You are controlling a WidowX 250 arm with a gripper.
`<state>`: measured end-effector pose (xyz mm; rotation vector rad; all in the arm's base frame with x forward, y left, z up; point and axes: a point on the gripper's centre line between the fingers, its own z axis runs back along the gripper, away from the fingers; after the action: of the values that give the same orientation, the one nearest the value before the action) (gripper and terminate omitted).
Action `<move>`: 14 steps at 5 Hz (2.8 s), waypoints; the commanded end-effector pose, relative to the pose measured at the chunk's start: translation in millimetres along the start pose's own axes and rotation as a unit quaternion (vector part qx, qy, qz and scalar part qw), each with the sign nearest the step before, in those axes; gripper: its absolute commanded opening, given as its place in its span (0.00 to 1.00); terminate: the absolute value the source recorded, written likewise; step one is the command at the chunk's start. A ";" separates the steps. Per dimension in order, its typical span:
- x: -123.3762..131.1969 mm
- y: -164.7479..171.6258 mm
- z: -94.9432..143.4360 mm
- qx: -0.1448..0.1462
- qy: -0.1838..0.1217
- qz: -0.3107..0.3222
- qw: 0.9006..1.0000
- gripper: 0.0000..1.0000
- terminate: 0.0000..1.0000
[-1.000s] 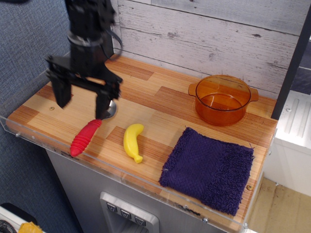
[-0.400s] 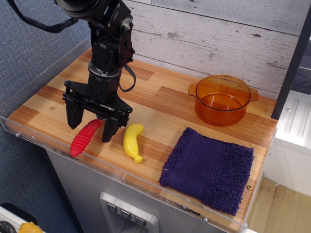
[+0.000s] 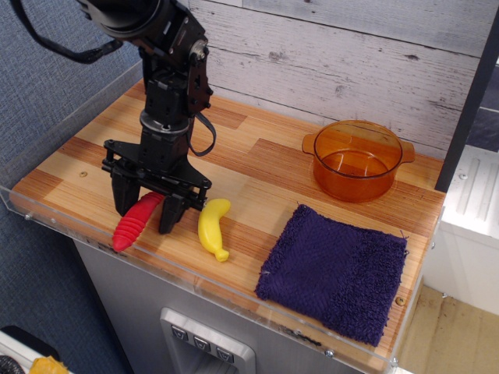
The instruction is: Place the spatula on the far edge of the table
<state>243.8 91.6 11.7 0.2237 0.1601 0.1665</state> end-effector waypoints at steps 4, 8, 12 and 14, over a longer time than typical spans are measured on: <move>8.1 15.6 42.4 0.018 -0.014 0.119 0.993 0.00 0.00; 79.9 27.1 48.3 -0.120 0.002 0.567 0.815 0.00 0.00; 154.5 -0.6 36.0 -0.107 -0.010 0.609 0.786 0.00 0.00; 161.0 -2.6 32.4 -0.106 -0.012 0.592 0.799 1.00 0.00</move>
<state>398.7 108.5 8.4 0.1056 0.0105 1.4436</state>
